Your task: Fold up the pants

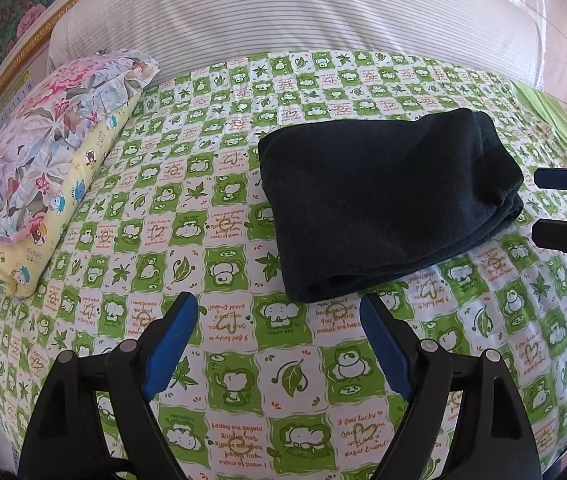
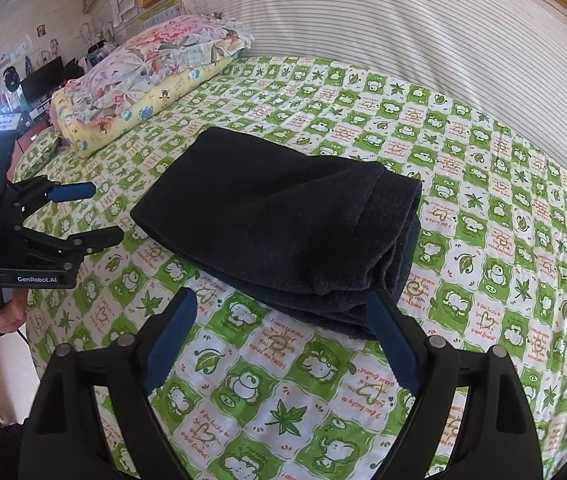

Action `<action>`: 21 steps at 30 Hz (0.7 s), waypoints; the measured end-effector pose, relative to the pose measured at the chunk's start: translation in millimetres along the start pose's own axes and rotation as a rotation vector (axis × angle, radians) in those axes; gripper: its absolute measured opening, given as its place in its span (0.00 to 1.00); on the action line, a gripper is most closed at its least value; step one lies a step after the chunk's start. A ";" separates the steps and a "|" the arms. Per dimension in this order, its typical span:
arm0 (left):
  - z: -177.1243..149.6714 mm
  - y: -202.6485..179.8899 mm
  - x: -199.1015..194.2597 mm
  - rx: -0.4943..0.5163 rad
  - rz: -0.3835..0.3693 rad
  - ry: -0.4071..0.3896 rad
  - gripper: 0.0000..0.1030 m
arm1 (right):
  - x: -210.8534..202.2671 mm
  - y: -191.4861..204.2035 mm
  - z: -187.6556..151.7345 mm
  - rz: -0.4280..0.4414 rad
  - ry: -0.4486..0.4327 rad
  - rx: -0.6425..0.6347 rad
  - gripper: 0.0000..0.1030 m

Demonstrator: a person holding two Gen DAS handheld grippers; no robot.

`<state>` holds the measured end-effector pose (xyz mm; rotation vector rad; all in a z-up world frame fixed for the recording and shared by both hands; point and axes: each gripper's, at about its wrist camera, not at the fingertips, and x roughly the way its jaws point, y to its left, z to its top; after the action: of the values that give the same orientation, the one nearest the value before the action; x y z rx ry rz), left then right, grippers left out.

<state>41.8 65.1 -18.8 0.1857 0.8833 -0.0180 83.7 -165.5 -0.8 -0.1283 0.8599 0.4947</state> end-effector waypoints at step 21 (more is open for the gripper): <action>-1.6 -4.1 6.3 0.017 0.003 0.005 0.81 | 12.0 -0.2 -0.3 -0.001 0.018 -0.012 0.84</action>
<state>44.2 61.8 -25.3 0.2034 0.8885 -0.0226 90.2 -161.4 -10.0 -0.1443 0.8750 0.4987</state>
